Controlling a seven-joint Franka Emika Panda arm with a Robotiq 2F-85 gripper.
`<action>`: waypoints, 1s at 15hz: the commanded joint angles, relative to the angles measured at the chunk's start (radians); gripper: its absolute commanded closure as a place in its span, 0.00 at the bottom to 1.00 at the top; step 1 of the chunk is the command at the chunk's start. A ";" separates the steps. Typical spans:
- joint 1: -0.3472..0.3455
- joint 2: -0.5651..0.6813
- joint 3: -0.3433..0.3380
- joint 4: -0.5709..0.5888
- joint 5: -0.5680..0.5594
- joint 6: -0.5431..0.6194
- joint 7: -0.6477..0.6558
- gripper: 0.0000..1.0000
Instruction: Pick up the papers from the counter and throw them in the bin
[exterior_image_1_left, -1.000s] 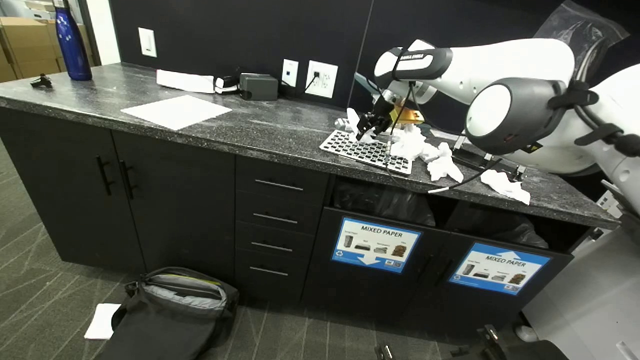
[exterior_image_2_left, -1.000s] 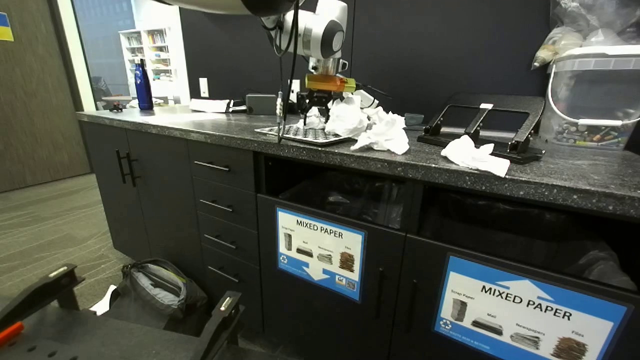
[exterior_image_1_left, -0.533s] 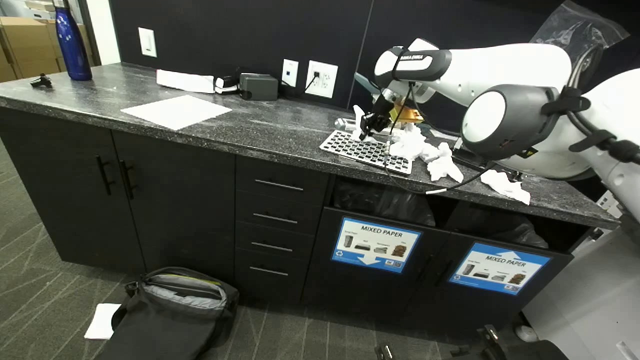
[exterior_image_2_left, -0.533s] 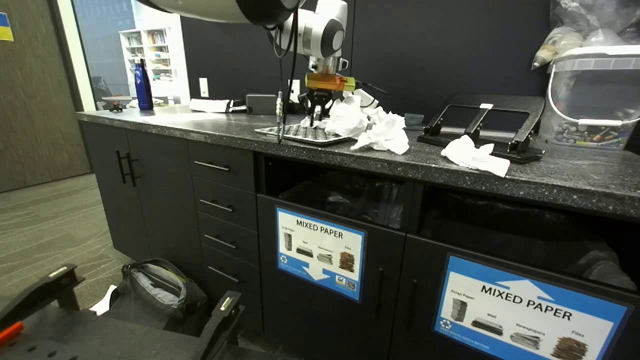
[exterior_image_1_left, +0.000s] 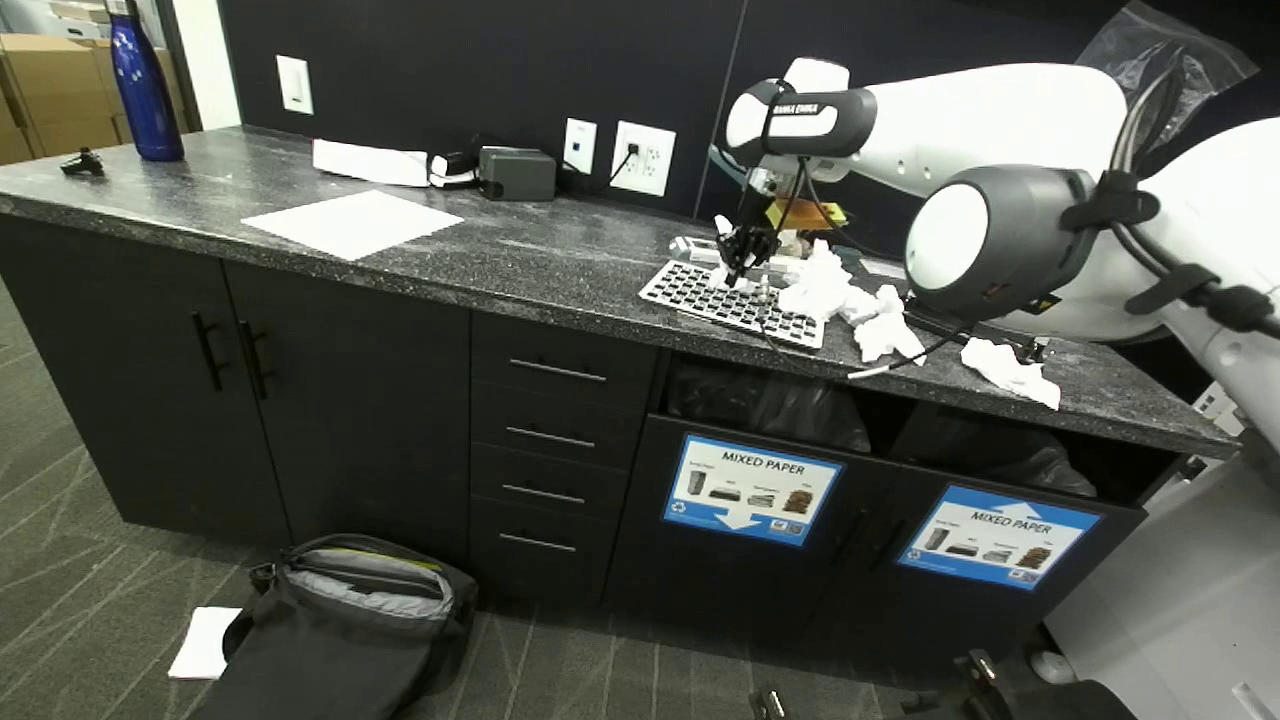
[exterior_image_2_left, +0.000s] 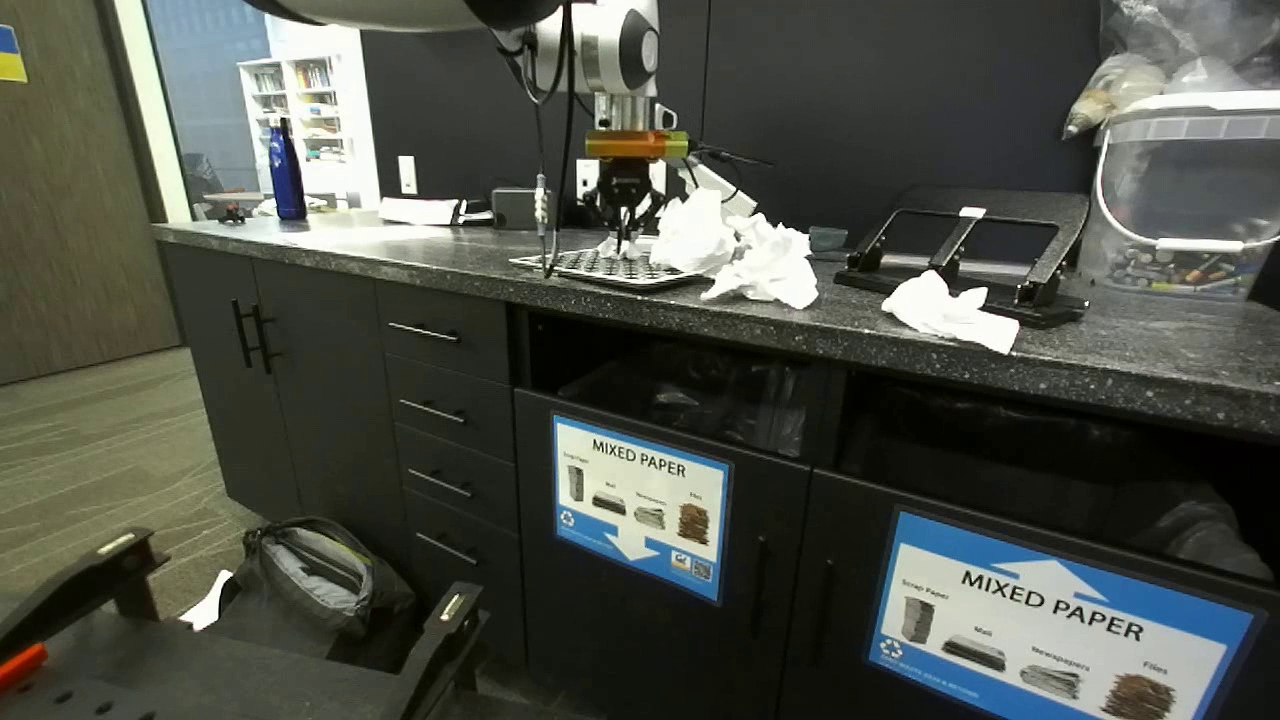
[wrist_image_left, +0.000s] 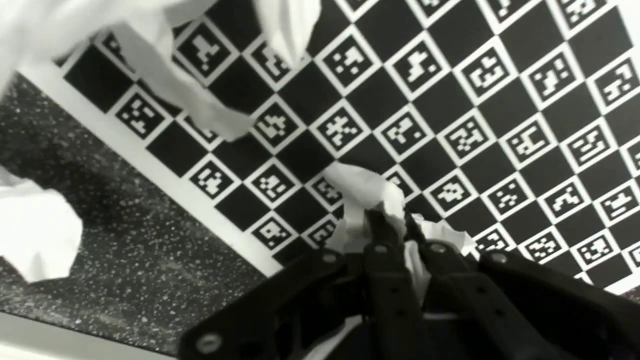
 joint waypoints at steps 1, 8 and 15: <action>0.084 -0.027 -0.043 -0.026 -0.053 -0.145 0.092 0.98; 0.228 -0.080 -0.048 -0.055 -0.080 -0.456 0.264 0.98; 0.262 -0.153 -0.043 -0.145 -0.097 -0.824 0.164 0.98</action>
